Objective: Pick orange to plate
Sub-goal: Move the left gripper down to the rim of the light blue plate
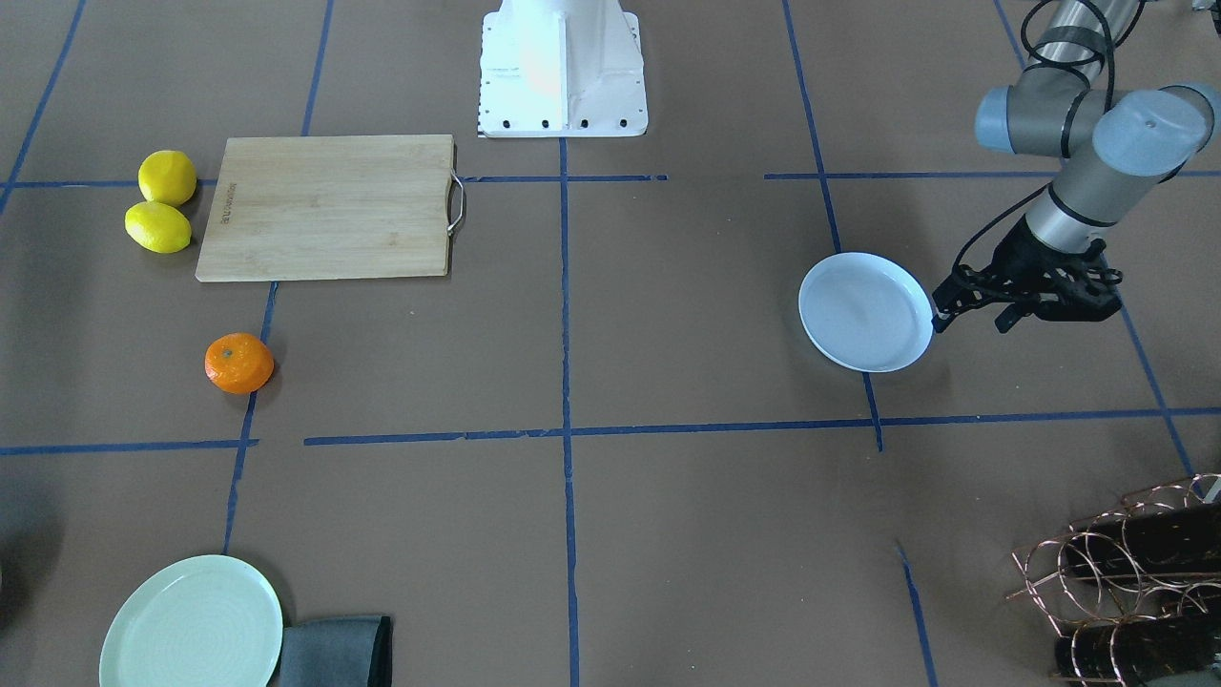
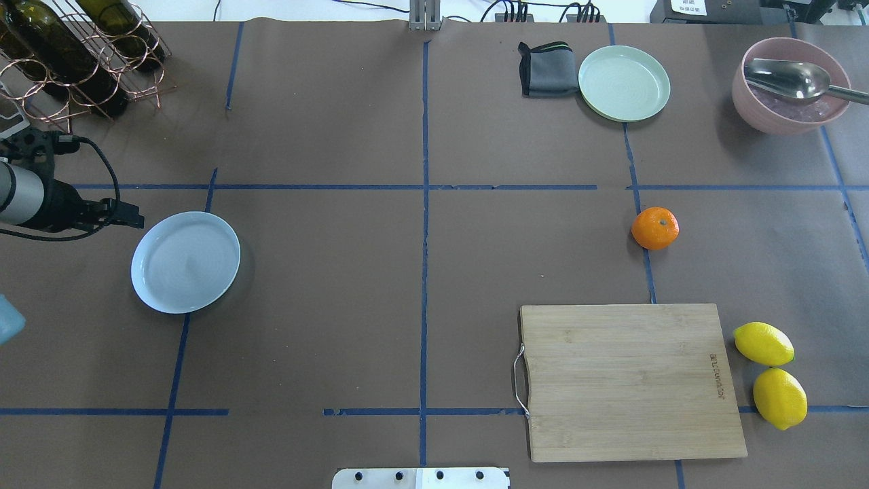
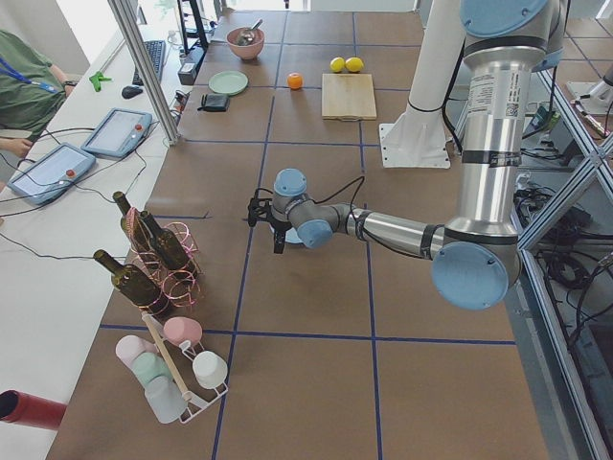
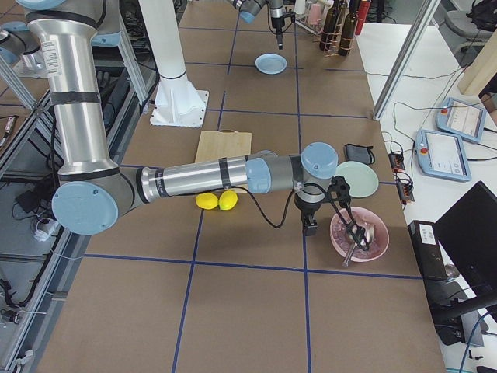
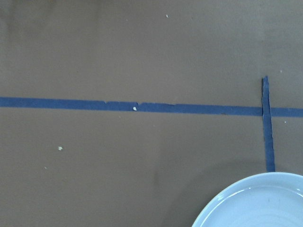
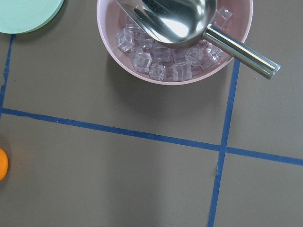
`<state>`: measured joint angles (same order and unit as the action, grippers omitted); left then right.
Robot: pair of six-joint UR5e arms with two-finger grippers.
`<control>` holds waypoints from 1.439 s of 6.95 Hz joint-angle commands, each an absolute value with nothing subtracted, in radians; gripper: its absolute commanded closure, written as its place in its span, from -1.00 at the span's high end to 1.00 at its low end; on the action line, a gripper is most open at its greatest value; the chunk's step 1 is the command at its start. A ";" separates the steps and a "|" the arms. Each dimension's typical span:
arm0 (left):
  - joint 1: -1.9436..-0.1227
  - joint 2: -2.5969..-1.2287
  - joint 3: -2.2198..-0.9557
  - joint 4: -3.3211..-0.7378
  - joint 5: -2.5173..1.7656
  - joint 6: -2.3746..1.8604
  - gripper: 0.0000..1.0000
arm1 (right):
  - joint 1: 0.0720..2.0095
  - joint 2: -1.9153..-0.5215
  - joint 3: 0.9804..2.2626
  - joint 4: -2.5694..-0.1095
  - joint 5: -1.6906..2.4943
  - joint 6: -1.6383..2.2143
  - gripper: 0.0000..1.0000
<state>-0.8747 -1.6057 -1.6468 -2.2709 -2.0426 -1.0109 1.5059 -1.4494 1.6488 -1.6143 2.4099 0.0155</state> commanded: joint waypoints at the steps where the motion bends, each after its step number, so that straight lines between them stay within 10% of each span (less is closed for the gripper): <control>1: -0.821 -1.606 -1.646 -2.270 -2.010 -1.031 0.94 | 1.505 -1.447 1.651 -1.614 2.410 0.029 1.00; 9: -0.770 -1.591 -1.644 -2.267 -1.982 -1.026 0.24 | 1.505 -1.447 1.647 -1.615 2.414 0.032 1.00; 10: -0.770 -1.589 -1.646 -2.267 -1.982 -1.026 -0.15 | 1.505 -1.447 1.649 -1.615 2.414 0.032 1.00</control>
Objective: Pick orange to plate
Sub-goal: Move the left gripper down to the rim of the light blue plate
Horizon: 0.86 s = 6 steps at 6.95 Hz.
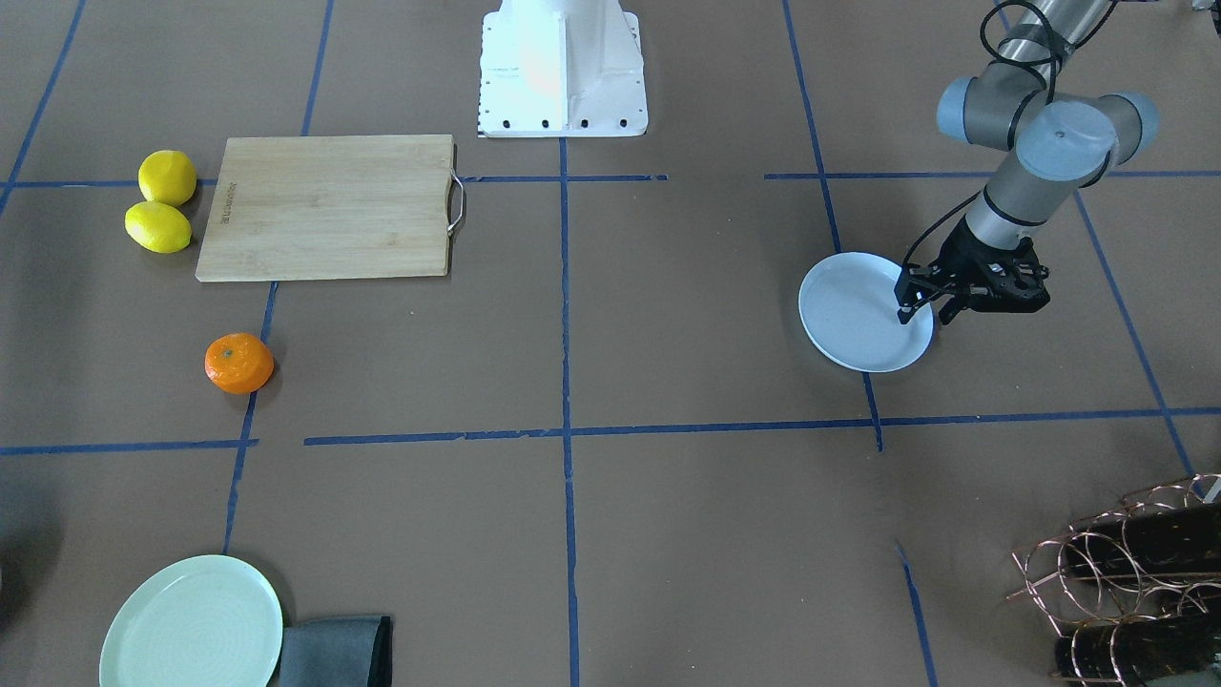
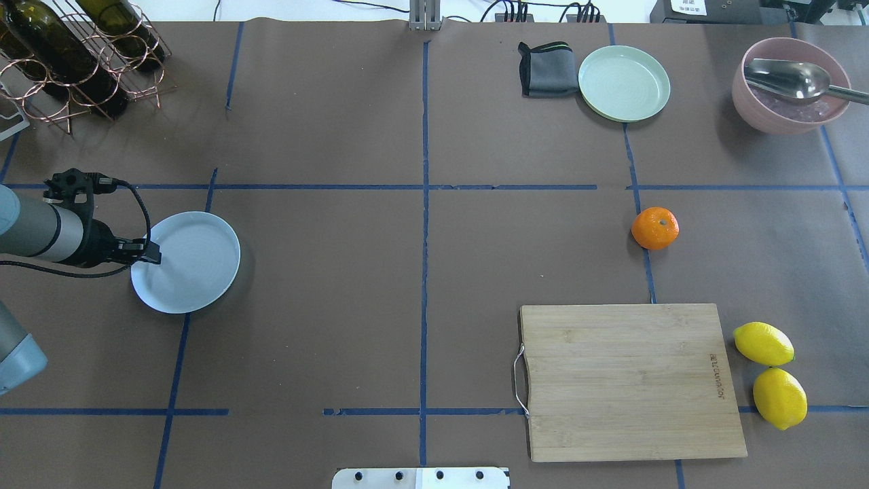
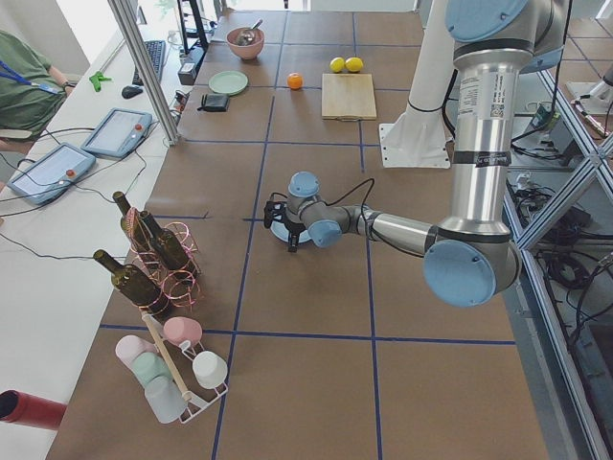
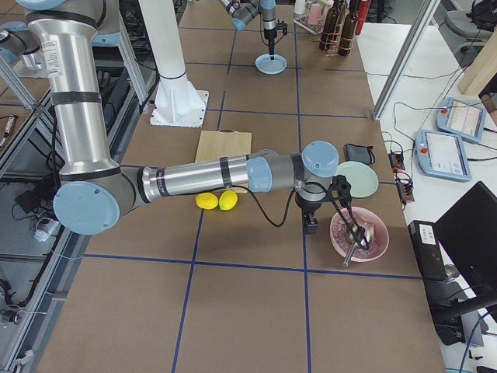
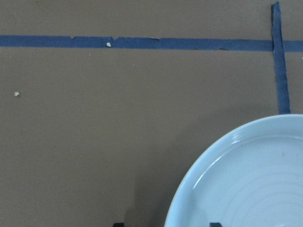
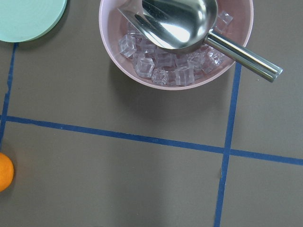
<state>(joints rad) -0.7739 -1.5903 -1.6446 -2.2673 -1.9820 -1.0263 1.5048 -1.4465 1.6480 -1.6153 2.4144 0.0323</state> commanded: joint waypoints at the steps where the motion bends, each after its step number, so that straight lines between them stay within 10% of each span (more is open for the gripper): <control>1: -0.772 -1.589 -1.646 -2.267 -1.982 -1.020 -0.46 | 1.505 -1.445 1.651 -1.615 2.414 0.034 1.00; 6: -0.785 -1.519 -1.730 -2.264 -1.993 -0.979 -1.00 | 1.505 -1.433 1.655 -1.615 2.425 0.054 1.00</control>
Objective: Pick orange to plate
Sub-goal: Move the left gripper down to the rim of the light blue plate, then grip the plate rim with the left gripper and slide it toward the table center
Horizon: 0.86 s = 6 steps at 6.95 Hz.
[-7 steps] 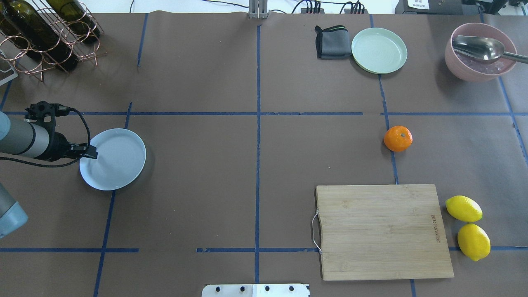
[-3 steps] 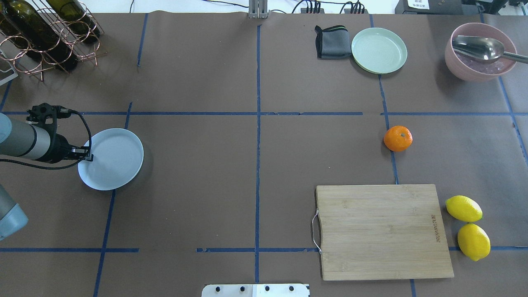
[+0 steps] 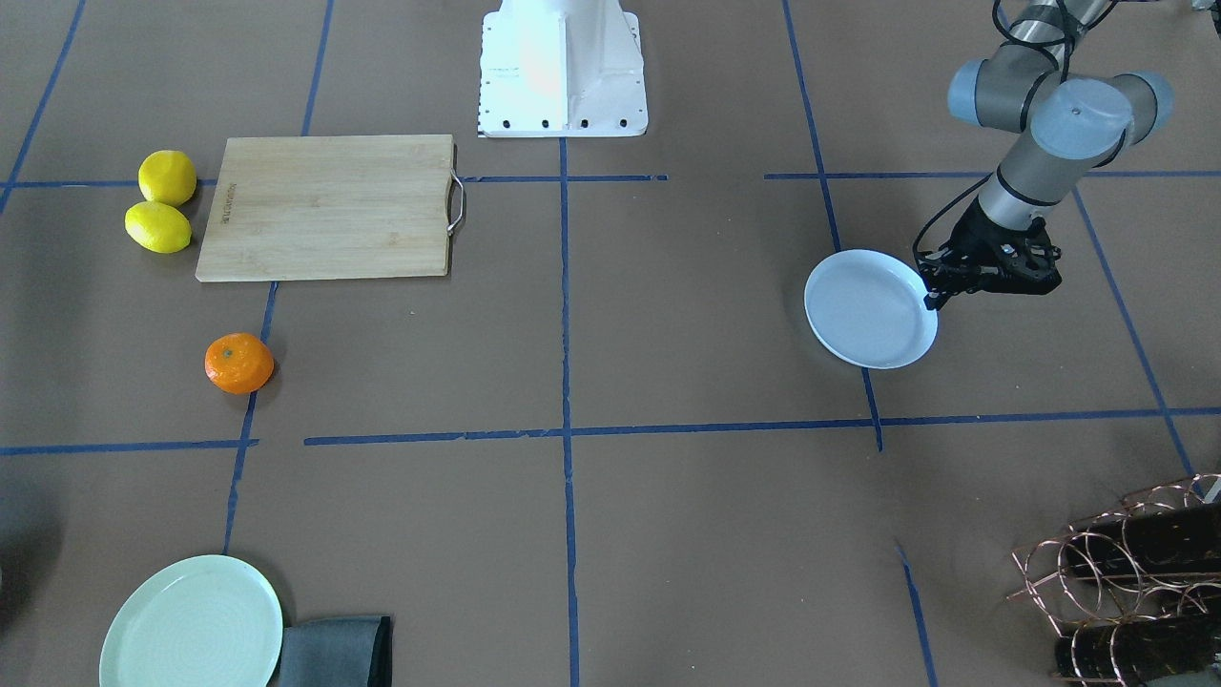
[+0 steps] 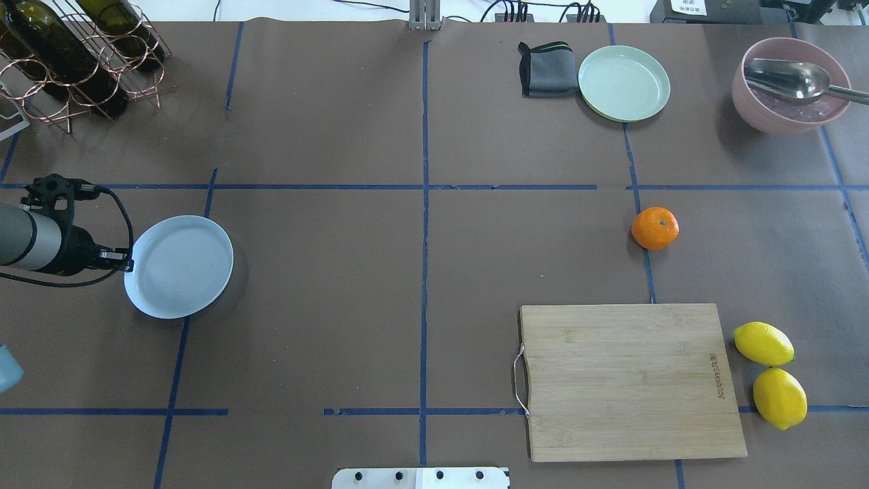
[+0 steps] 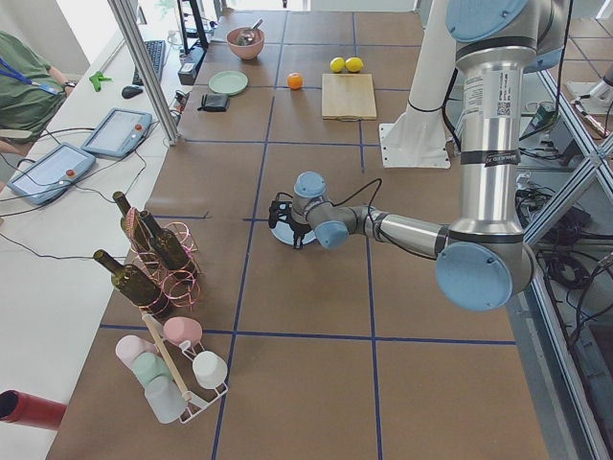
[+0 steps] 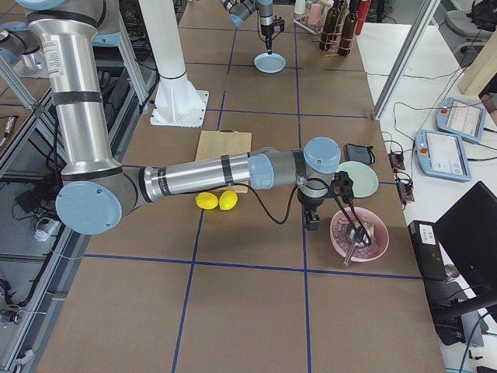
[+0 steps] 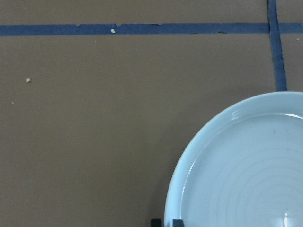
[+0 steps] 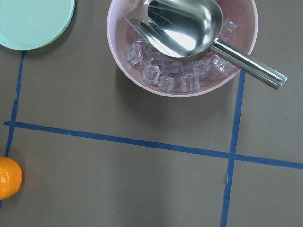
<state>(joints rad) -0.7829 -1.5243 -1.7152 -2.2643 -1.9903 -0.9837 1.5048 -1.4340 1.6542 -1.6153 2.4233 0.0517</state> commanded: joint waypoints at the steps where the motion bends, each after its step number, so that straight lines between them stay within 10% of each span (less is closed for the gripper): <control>1: -0.785 -1.519 -1.744 -2.264 -1.994 -0.980 -1.00 | 1.505 -1.431 1.654 -1.615 2.425 0.054 1.00; 6: -0.880 -1.656 -1.756 -2.190 -2.183 -0.995 -1.00 | 1.503 -1.410 1.654 -1.624 2.425 0.054 1.00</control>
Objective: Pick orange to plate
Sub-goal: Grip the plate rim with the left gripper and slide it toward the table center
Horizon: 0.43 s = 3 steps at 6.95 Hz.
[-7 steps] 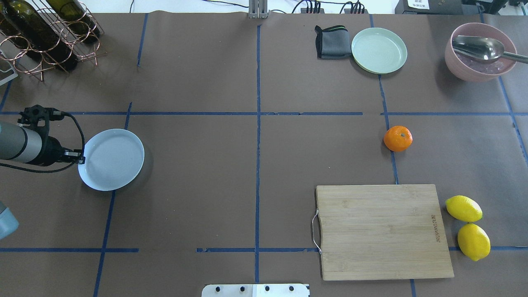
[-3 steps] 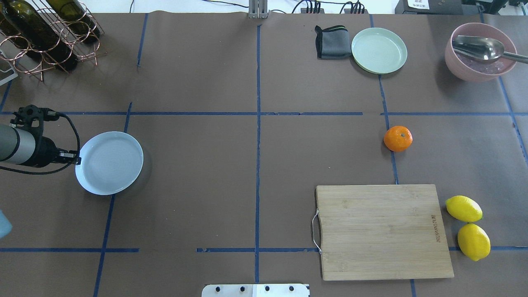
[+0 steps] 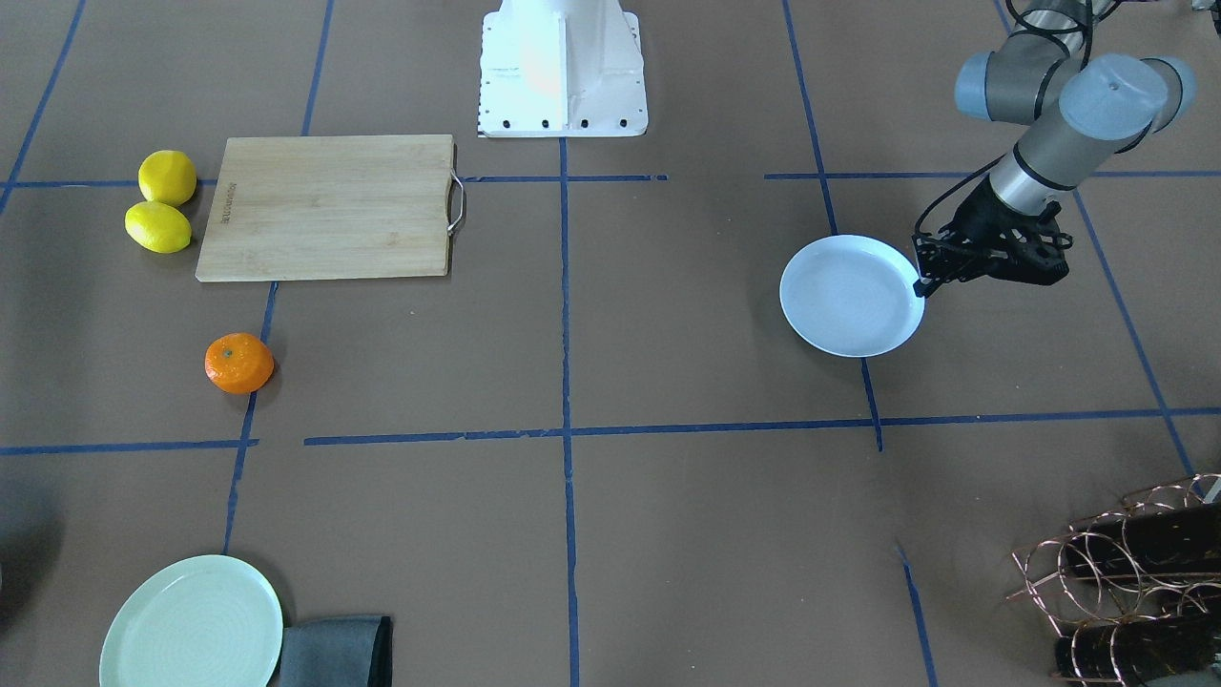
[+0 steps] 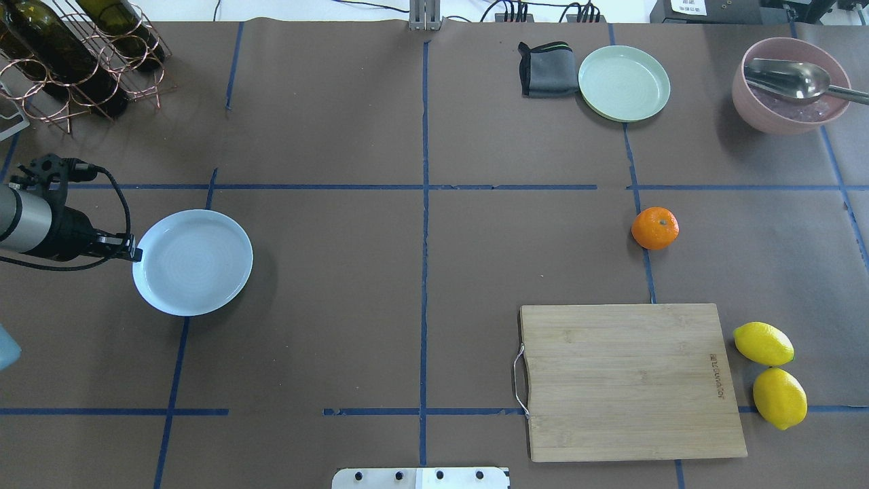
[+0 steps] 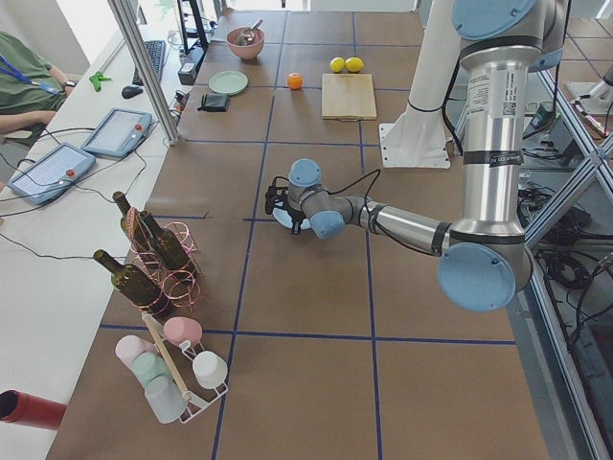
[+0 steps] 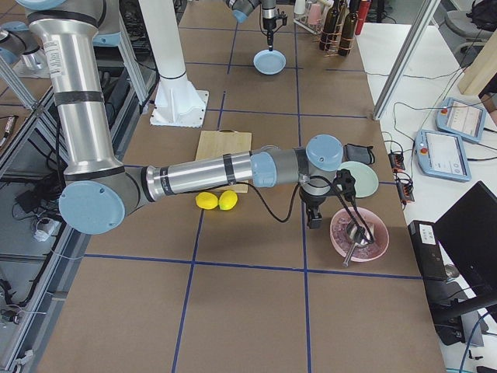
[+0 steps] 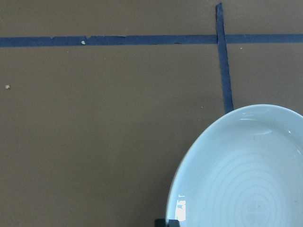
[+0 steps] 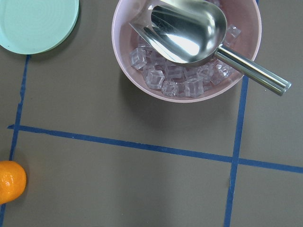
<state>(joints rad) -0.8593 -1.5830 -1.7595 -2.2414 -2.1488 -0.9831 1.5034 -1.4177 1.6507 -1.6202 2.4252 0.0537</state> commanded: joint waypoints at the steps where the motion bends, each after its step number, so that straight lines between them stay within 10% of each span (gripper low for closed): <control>1: -0.879 -1.766 -1.740 -2.105 -2.181 -1.044 -1.00 | 1.502 -1.407 1.657 -1.624 2.427 0.054 1.00; 3: -0.817 -1.973 -1.668 -2.049 -2.178 -1.251 -1.00 | 1.490 -1.402 1.670 -1.618 2.428 0.119 1.00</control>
<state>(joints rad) -0.8572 -1.8550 -1.7079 -2.0832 -2.1794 -1.1366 1.4968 -1.4055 1.6609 -1.6215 2.4270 0.0828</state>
